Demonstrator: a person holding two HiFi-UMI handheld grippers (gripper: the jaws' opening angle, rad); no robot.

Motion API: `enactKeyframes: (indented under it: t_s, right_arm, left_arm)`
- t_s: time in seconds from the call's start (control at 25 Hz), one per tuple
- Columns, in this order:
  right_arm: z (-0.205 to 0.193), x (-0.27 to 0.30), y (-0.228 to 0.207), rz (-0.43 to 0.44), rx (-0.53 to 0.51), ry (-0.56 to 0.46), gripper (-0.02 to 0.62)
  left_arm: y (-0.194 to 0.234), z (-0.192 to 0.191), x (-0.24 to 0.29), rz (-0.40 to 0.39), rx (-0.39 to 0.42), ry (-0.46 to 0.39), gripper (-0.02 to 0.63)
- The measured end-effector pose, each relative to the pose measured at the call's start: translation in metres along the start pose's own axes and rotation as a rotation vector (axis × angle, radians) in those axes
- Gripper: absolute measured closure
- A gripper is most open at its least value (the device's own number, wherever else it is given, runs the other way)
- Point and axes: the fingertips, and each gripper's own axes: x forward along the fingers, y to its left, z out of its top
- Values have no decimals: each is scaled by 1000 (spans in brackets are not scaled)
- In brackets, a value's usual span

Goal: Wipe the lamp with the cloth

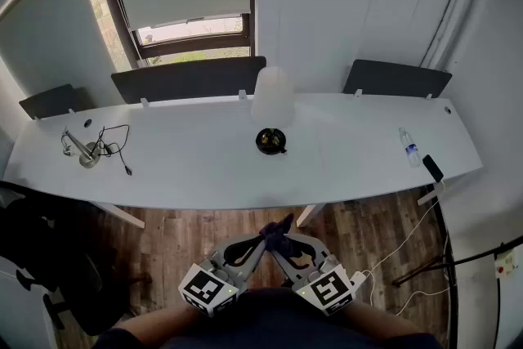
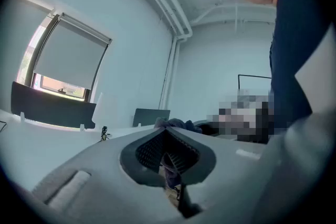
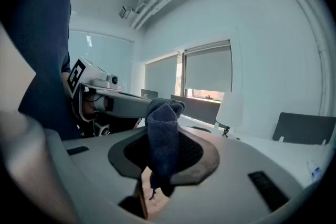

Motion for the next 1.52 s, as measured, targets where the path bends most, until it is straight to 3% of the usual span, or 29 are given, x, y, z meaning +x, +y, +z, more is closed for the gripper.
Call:
enactKeyframes:
  t_s: [0.6,0.96,1.2,1.52]
  right_arm:
    - [-12,2,-56,42,23,0,492]
    - [-16,13,-114,126,1,-24,492]
    - [-23,28,-129,182,-36,-9,491]
    - [-13,65,-141,138,-25,11,492]
  left_arm:
    - [12,0,57,37,-19,18,600]
    - [32,4,110,135,-16,10,600]
    - [49,-2,122,176,-22,19,600]
    - [89,3,126,144,-48,6,600]
